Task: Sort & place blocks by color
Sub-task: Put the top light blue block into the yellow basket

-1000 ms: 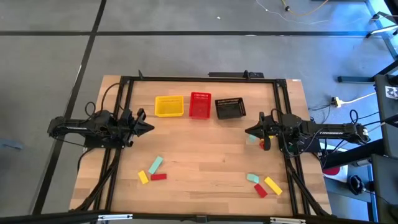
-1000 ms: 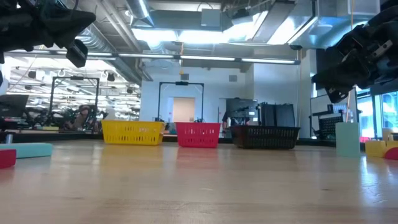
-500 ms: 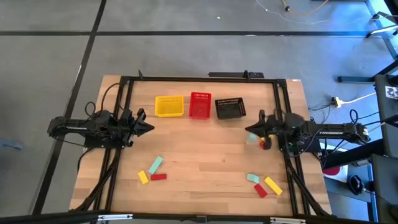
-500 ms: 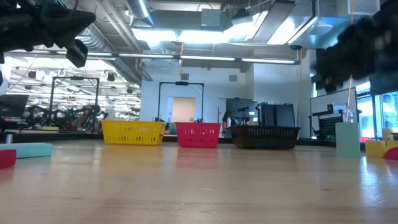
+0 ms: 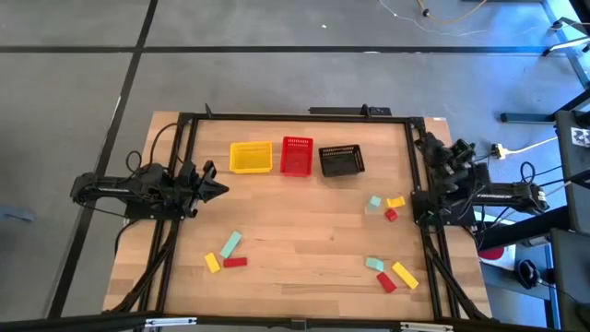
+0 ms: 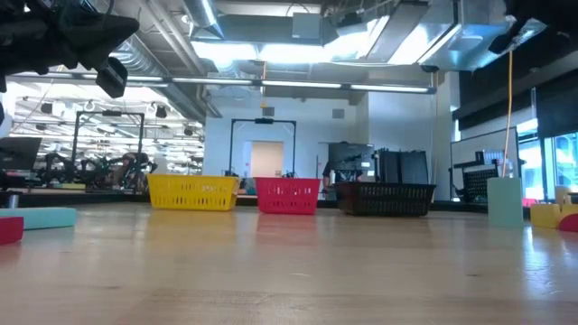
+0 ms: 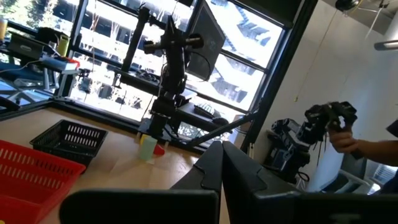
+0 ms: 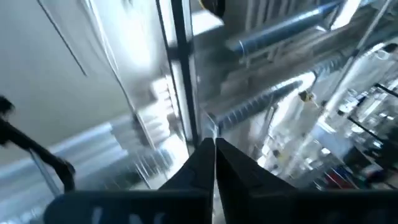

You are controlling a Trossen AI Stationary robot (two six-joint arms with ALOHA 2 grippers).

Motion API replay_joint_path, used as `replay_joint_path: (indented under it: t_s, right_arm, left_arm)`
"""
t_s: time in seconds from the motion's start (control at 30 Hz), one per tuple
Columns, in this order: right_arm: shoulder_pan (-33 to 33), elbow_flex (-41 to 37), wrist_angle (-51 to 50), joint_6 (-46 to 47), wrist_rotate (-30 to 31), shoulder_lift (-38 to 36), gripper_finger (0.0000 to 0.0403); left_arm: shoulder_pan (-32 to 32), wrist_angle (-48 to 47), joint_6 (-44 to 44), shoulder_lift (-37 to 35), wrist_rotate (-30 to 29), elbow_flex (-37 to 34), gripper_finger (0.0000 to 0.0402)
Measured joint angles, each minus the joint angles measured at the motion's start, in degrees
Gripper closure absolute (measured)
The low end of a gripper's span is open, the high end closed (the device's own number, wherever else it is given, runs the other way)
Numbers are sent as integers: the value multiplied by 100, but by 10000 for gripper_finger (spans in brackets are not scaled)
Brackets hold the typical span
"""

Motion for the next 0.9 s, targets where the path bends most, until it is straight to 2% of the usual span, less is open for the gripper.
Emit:
replay_joint_path:
  t_s: [0.13, 0.27, 0.4, 0.5, 0.67, 0.77, 0.9]
  right_arm:
    - [-11, 1156, -2929, 264, -6, 334, 353]
    - [-11, 2433, -5822, 674, -46, 1002, 279]
    - [-11, 3553, -8379, 1266, -521, 1790, 194]
    - [-11, 4142, -10102, 1698, -1056, 2425, 147]
    - [-9, 4482, -11954, 2252, -1899, 3369, 127]
    - [-11, 4400, -12266, 2246, -2287, 3886, 126]
    - [-11, 4332, -12286, 1970, -2325, 4600, 126]
  left_arm:
    - [1, -2, 0, 1, 1, -1, 401]
    - [1, -2, 0, -1, -1, 0, 401]
    - [0, -2, 0, 0, 1, 1, 401]
    - [1, -2, 0, 0, 1, 1, 401]
    - [-1, -2, 0, 0, 1, 1, 401]
    - [1, -2, 0, -1, 1, 1, 401]
    - [1, -2, 0, -1, 1, 1, 401]
